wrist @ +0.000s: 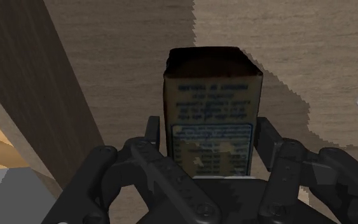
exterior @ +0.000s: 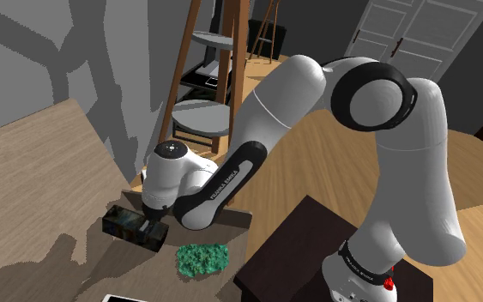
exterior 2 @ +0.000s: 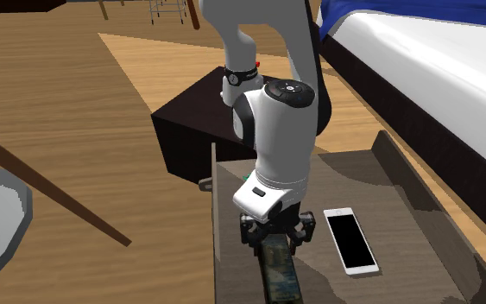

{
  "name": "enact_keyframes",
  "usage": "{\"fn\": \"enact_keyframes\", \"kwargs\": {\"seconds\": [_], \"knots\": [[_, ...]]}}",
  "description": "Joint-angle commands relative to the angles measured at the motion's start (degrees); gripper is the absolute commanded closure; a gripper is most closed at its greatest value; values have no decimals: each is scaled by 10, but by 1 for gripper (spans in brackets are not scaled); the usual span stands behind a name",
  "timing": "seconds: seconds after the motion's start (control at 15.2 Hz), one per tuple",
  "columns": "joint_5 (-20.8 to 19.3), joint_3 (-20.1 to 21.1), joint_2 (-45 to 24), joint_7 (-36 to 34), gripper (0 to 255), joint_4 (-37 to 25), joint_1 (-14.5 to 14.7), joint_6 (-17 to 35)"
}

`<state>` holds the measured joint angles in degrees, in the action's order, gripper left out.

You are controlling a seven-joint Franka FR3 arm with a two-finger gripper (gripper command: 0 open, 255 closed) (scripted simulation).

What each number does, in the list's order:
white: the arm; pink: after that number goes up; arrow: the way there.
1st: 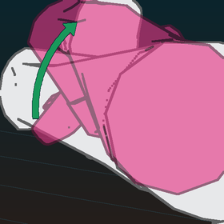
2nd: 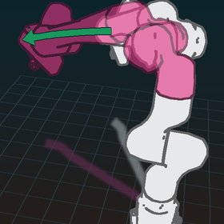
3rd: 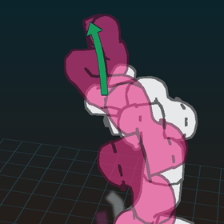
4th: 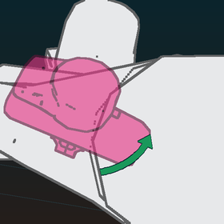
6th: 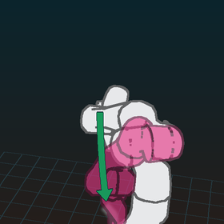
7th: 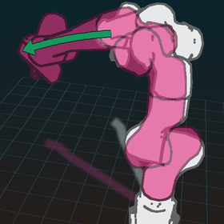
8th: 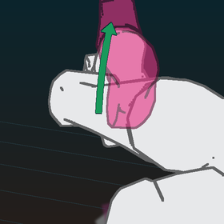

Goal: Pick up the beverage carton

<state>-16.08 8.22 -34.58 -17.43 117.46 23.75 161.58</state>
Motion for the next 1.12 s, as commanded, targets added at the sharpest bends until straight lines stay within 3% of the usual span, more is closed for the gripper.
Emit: {"fn": "enact_keyframes", "kwargs": {"seconds": [0.0, 1.06], "knots": [[2, 1, 5, 1, 255, 2, -2, -5], [36, 36, 98, 29, 255, 18, -29, -82]]}}
